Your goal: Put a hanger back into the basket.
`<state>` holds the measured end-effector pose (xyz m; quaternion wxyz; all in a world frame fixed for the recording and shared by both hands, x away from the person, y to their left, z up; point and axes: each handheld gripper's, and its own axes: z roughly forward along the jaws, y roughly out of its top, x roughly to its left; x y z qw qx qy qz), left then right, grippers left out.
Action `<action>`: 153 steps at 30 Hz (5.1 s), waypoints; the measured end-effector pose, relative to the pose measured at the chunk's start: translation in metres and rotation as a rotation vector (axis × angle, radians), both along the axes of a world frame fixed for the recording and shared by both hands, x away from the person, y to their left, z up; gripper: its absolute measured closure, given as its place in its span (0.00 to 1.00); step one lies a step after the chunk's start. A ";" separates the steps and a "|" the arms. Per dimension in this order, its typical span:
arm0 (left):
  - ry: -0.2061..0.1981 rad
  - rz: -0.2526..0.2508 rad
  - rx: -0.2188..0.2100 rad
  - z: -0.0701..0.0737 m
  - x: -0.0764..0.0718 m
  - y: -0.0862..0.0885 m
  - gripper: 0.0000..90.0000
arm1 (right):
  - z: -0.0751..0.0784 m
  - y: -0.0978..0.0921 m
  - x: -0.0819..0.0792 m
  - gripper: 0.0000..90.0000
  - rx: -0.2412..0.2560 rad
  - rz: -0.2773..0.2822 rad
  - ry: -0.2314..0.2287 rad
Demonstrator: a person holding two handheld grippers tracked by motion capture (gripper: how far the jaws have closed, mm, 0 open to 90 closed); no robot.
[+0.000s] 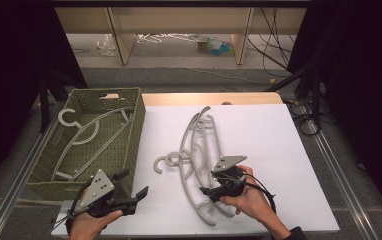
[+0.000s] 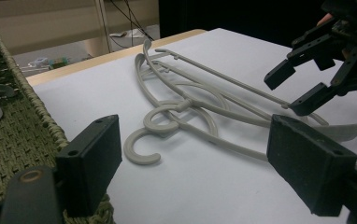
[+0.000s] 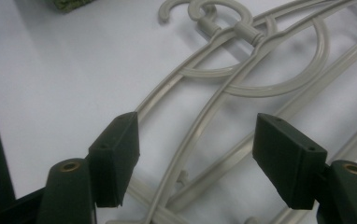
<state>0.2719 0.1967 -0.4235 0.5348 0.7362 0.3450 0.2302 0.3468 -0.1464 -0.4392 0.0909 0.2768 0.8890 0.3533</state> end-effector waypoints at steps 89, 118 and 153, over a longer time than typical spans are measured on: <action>-0.080 -0.260 0.249 0.006 0.034 -0.077 0.31 | 0.050 -0.057 -0.023 0.91 0.060 0.228 0.095; -0.188 -0.665 0.514 -0.006 0.066 -0.115 0.74 | 0.042 -0.052 -0.027 0.90 -0.001 0.351 0.048; 0.144 -0.259 0.133 0.088 0.076 -0.064 0.88 | 0.054 -0.063 -0.030 0.40 0.110 0.070 -0.050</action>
